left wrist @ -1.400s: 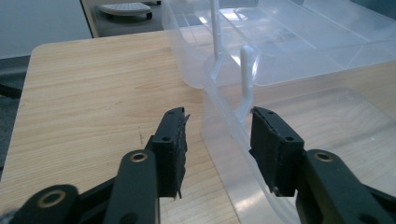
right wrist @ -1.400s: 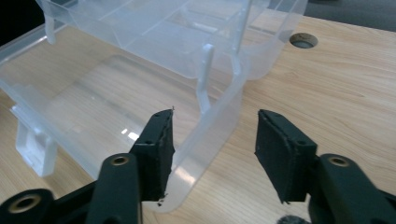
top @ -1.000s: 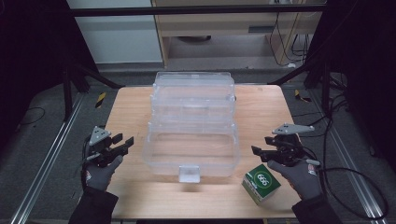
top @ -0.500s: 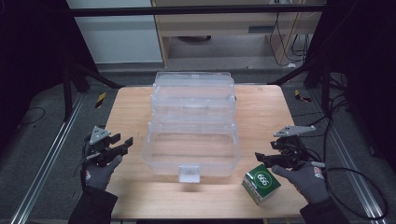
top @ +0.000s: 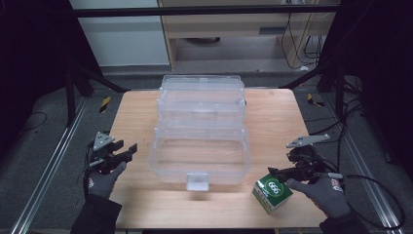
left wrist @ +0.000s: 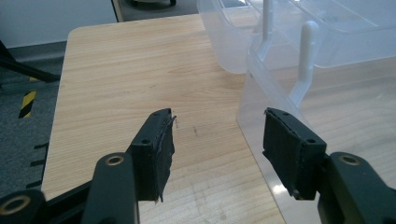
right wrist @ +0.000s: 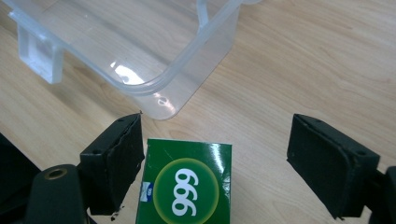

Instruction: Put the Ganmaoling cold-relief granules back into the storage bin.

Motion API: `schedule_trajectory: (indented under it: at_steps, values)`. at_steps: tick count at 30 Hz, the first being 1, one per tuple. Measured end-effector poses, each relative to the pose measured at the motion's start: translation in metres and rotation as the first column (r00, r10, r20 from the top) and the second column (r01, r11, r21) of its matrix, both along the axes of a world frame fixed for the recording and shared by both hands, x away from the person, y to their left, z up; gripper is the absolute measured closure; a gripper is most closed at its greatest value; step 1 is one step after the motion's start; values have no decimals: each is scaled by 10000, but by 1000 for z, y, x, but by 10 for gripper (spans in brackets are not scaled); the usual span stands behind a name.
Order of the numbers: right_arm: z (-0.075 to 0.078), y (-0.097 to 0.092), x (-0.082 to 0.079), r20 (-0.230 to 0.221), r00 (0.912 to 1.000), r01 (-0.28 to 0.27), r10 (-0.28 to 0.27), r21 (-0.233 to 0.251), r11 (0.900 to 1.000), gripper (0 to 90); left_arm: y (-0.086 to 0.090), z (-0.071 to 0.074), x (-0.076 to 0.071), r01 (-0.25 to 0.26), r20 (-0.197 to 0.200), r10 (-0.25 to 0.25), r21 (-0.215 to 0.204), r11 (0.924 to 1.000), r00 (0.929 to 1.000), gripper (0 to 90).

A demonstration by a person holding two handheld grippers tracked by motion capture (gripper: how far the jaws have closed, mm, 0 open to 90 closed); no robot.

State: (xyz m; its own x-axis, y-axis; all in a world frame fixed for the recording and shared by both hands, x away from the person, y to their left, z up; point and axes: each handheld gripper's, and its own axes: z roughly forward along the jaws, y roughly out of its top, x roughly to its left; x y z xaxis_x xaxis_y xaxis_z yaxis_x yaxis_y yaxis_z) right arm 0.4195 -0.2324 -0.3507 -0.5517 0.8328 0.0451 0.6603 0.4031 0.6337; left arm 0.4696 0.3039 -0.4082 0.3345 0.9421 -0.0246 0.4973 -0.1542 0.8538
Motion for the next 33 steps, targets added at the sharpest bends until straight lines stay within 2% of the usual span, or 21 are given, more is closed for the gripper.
schedule_trajectory:
  at_steps: [5,9,13,19,33]
  values:
    - [-3,2,-1,-256,9997,-48,47,-34,10000,177,0,0,0,11,-31,-11,-3,10000,10000,420]
    - [-8,8,-1,-727,9973,-104,95,-118,9999,158,0,-2,1,37,-96,-37,16,10000,9999,420]
    - [-11,11,-1,-934,9956,-116,103,-130,9998,153,-2,-3,1,86,-155,-85,43,10000,9998,420]
    - [-21,16,3,-1653,9862,-117,51,-395,9992,119,-3,-4,2,141,-212,-139,103,9998,9997,418]
    - [-36,27,8,-2387,9710,-355,122,-935,9950,104,-4,-6,2,211,-271,-207,156,9997,9994,416]
